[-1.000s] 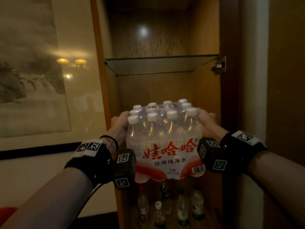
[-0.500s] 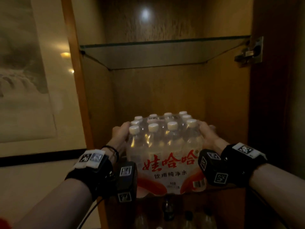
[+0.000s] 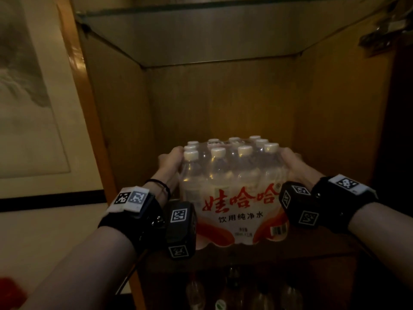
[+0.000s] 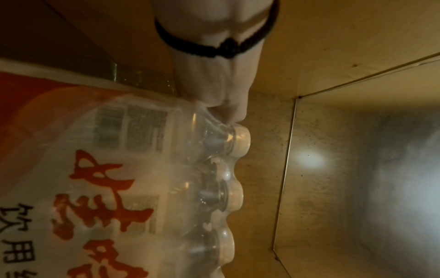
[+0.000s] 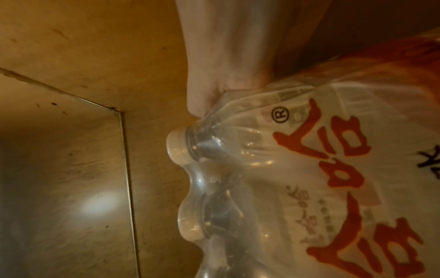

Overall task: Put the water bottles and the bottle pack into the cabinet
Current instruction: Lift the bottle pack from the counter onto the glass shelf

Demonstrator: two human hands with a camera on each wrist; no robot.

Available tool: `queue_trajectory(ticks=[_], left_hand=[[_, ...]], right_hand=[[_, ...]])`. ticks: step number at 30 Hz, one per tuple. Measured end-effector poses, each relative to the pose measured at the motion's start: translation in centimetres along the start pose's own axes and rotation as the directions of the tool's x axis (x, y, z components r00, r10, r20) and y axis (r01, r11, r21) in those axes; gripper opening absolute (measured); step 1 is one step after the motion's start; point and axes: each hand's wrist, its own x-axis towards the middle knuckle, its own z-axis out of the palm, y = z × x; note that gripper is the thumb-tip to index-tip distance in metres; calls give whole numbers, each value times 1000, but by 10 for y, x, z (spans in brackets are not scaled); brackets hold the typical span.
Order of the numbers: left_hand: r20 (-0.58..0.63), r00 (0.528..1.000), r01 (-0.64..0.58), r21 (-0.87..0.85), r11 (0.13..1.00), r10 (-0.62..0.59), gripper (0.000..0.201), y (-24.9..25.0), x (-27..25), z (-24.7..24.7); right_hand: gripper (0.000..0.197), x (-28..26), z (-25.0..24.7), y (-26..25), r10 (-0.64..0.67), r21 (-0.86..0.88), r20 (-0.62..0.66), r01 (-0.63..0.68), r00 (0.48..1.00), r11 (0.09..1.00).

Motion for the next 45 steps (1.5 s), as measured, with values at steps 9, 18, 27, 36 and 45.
queue_trajectory(ticks=[9, 18, 27, 36, 45], left_hand=[[-48, 998, 34, -28, 999, -35, 9, -3, 9, 8], [-41, 998, 38, -41, 998, -39, 7, -4, 9, 9], [-40, 999, 6, -9, 1000, -6, 9, -13, 21, 5], [95, 994, 57, 51, 997, -61, 9, -9, 3, -21], [199, 969, -181, 177, 968, 145, 73, -5, -22, -22]], right_hand=[[9, 19, -6, -4, 28, 13, 62, -29, 998, 1000], [40, 34, -1, -2, 47, -18, 44, -46, 998, 999], [37, 25, -5, -7, 40, -124, 116, -25, 992, 992], [34, -8, -14, -5, 4, -424, 88, 34, 996, 905], [60, -66, 9, -26, -170, -465, 87, 191, 982, 864]])
